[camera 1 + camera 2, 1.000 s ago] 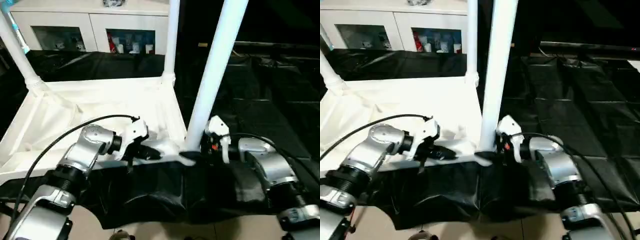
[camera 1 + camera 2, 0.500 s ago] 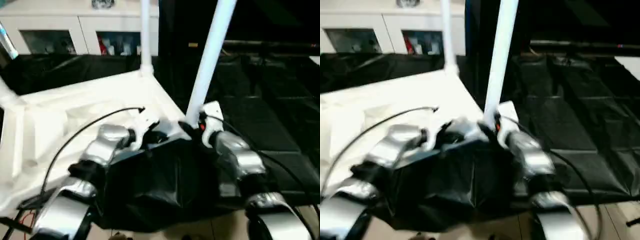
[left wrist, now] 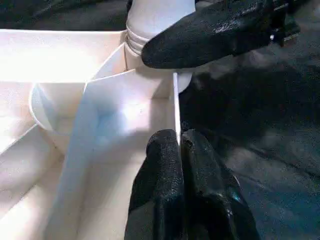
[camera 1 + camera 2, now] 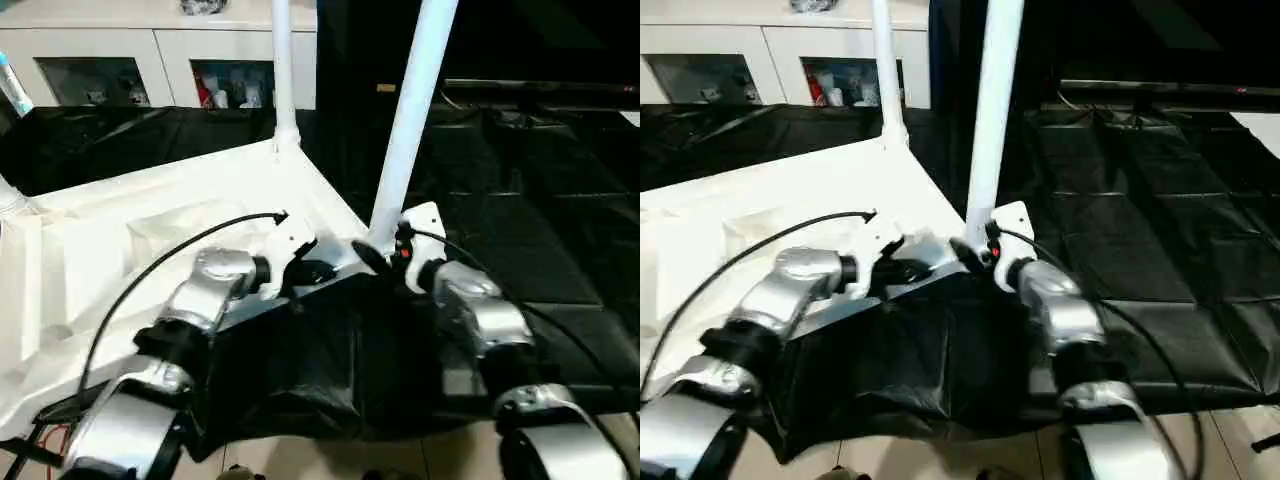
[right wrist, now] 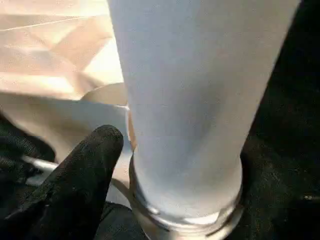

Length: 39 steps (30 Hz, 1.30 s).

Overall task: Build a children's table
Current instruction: Rotate leg to tighten

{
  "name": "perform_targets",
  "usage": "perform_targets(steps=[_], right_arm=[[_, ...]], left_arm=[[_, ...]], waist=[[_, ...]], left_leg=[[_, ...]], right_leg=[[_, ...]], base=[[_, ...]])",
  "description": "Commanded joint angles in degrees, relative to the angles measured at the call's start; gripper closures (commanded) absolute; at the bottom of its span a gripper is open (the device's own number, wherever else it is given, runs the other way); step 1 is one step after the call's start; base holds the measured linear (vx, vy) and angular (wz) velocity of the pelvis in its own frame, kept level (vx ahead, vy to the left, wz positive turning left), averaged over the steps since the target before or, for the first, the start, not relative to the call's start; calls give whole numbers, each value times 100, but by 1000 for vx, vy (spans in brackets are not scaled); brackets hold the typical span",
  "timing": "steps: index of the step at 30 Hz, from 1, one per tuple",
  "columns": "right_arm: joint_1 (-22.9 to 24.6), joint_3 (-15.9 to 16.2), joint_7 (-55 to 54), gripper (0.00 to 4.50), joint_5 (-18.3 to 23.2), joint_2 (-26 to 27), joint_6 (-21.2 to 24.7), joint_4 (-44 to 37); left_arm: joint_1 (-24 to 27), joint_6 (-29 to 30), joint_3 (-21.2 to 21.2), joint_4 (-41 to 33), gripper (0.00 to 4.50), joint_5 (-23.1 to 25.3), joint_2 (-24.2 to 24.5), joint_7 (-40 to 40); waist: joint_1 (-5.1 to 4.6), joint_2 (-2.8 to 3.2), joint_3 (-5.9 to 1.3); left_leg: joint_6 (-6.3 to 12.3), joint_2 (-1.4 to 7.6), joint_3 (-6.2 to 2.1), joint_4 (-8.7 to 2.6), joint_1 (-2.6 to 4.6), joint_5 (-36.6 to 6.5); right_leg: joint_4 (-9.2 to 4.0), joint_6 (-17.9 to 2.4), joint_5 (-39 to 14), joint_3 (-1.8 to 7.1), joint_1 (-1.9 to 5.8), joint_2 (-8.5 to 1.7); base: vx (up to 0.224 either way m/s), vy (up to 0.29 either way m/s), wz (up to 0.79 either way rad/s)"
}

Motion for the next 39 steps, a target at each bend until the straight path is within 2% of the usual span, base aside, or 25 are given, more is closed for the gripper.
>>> perform_targets(steps=[1,7,11,14,15,18,21,24,29,30,33,34,35,36,39], right_arm=[[31,588,790,79,197,133,57,-385],[374,918,2082,79,226,-613,287,-1064],[559,1009,2541,79,275,-967,371,-1340],[614,1008,2676,79,326,-1063,446,-1445],[619,1008,2691,102,331,-1069,452,-1453],[653,1005,2812,115,380,-1110,512,-1531],[689,1044,2893,152,401,-1136,610,-1656],[708,1079,2897,170,429,-1134,636,-1689],[753,1030,2675,182,408,-968,597,-1607],[721,893,2261,184,345,-766,534,-1445],[676,786,1849,185,273,-592,466,-1287],[597,652,1296,185,209,-359,422,-1040],[556,589,1036,185,190,-251,417,-920],[541,567,951,185,186,-213,406,-876],[352,298,-51,185,193,332,349,-432]], left_arm=[[-54,-219,-286,-375,450,-189,-166,-321],[163,-278,-517,-670,450,-133,244,-1096],[277,-208,-552,-905,450,-210,427,-1441],[337,-176,-594,-1039,450,-257,513,-1613],[347,-175,-601,-1055,450,-261,525,-1635],[412,-151,-652,-1160,450,-272,610,-1780],[495,-93,-683,-1301,450,-279,686,-1915],[510,-106,-693,-1315,450,-275,693,-1875],[452,-115,-565,-1140,450,-245,525,-1491],[384,-102,-492,-1011,450,-212,424,-1253],[318,-78,-430,-907,450,-184,341,-1063],[210,-65,-359,-755,450,-154,228,-811],[157,-64,-325,-683,450,-141,173,-693],[136,-64,-311,-654,450,-141,150,-650],[-152,-80,-162,-250,450,-89,-144,-49]], waist=[[45,-41,-417],[171,-45,-390],[191,-61,-379],[185,-59,-386],[183,-63,-390],[185,-66,-393],[180,-81,-391],[179,-63,-385],[177,-84,-382],[175,-83,-378],[140,-97,-377],[130,-104,-376],[92,-93,-363],[79,-92,-366],[24,-84,-359]], left_leg=[[325,156,-75,-379,64,-1409],[274,187,-78,-402,89,-1582],[211,185,-84,-408,109,-1692],[211,181,-91,-410,88,-1672],[211,178,-92,-409,83,-1658],[213,176,-90,-400,86,-1602],[218,187,-91,-407,81,-1561],[207,180,-89,-408,88,-1593],[181,170,-90,-402,100,-1654],[171,165,-88,-400,99,-1647],[110,141,-108,-401,96,-1715],[102,142,-108,-399,93,-1704],[39,118,-125,-404,120,-1849],[22,121,-138,-409,115,-1874],[-14,108,-132,-398,145,-1982]], right_leg=[[-415,-1099,-1768,287,334,-327],[-445,-951,-2155,288,315,-330],[-473,-897,-2394,286,290,-338],[-464,-900,-2369,285,296,-336],[-461,-903,-2359,282,300,-336],[-460,-897,-2365,288,294,-342],[-449,-906,-2300,289,296,-337],[-460,-911,-2341,287,287,-333],[-489,-820,-2549,285,278,-343],[-497,-799,-2594,286,271,-343],[-540,-671,-2911,260,276,-359],[-541,-646,-2946,265,268,-362],[-591,-548,-3266,233,243,-356],[-592,-517,-3304,222,257,-358],[-633,-496,-3348,218,206,-349]], base=[[0,0,0],[0,0,0],[0,0,0],[0,0,0],[0,0,0],[0,0,0],[0,0,0],[0,0,0],[0,0,0],[0,0,0],[0,0,0],[0,0,0],[0,0,0],[0,0,0],[0,0,0]])
